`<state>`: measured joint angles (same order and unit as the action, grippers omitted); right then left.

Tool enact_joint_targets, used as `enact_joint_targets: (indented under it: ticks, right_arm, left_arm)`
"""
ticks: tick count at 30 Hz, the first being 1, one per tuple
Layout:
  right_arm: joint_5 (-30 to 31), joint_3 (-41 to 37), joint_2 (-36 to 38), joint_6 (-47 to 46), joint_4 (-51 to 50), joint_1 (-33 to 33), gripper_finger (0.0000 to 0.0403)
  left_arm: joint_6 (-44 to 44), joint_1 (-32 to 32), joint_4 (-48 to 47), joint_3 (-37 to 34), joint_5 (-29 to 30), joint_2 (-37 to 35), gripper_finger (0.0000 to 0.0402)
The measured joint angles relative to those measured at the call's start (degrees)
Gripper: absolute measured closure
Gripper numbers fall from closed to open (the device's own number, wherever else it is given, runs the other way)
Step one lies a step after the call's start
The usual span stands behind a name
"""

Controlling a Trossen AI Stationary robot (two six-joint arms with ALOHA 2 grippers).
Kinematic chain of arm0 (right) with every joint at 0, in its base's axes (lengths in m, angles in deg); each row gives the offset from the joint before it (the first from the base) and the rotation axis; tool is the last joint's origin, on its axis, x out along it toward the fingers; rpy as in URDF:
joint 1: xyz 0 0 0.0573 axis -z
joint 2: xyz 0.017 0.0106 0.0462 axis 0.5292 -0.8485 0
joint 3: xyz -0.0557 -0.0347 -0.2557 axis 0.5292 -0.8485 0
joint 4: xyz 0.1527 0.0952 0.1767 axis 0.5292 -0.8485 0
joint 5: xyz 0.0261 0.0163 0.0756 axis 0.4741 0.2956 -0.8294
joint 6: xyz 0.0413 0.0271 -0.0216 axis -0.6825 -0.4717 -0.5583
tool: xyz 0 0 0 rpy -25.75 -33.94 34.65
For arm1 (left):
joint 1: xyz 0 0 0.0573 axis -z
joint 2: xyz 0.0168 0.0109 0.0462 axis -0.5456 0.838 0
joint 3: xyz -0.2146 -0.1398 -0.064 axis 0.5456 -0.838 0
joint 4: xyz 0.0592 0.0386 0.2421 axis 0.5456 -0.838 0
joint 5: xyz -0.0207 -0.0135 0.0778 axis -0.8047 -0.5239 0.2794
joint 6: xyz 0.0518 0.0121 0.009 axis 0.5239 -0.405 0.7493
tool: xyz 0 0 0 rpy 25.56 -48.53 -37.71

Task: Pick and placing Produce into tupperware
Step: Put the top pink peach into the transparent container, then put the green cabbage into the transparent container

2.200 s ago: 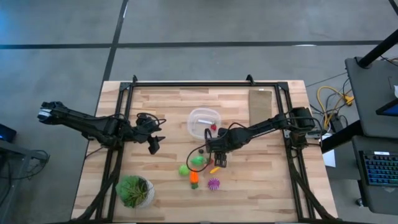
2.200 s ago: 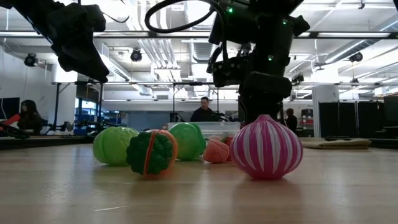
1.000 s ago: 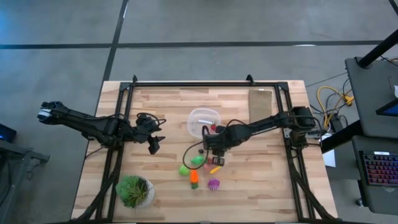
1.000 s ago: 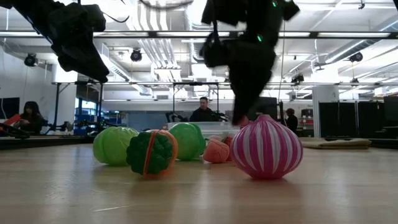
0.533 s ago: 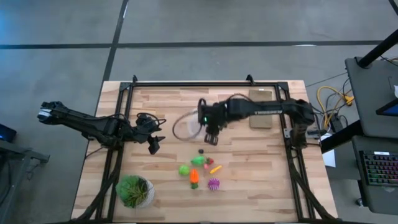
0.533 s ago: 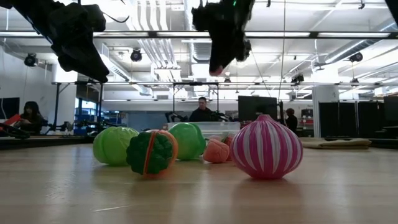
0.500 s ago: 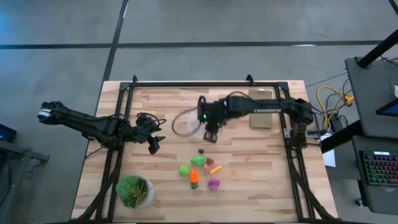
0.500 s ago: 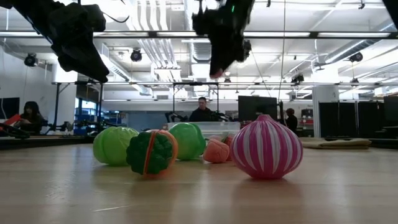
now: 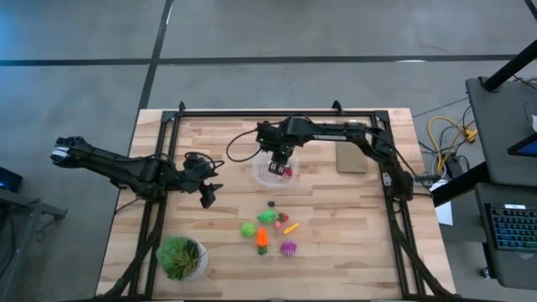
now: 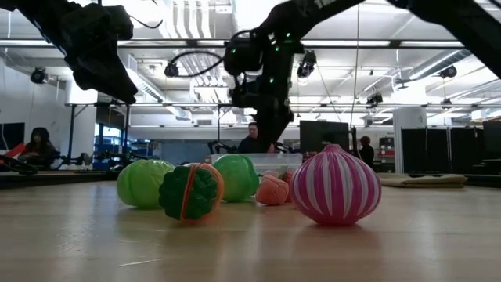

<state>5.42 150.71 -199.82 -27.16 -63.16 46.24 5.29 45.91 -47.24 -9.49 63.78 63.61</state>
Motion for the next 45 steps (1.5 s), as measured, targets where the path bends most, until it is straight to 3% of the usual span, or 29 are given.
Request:
enact_joint_targets:
  ticks: [8,15,27,33,41,45]
  right_arm:
    - [0.1,5.7,-5.0,0.6,-4.8,0.7,0.0229]
    - [0.3,6.3,-4.1,1.6,-4.3,0.7,0.0165]
    - [0.1,4.0,9.7,-0.3,-4.6,-0.4,0.0165]
    - [2.9,-5.4,20.9,-4.3,-4.3,-1.3,0.0165]
    - [2.4,-30.2,36.6,-14.9,6.2,-1.9,0.0165]
    - [2.6,-38.8,44.0,-20.5,13.7,-4.7,0.0163]
  left_arm:
    - [0.0,0.0,0.0,0.0,-0.7,0.0,0.0203]
    - [0.0,0.0,0.0,0.0,-0.8,0.0,0.0203]
    - [0.0,0.0,0.0,0.0,-0.8,0.0,0.0203]
    - [0.1,0.0,1.8,-0.1,-0.8,0.0,0.0203]
    - [3.5,0.0,8.5,-0.1,-1.1,2.4,0.0203]
    - [7.9,0.0,9.1,0.3,-1.1,4.9,0.0203]
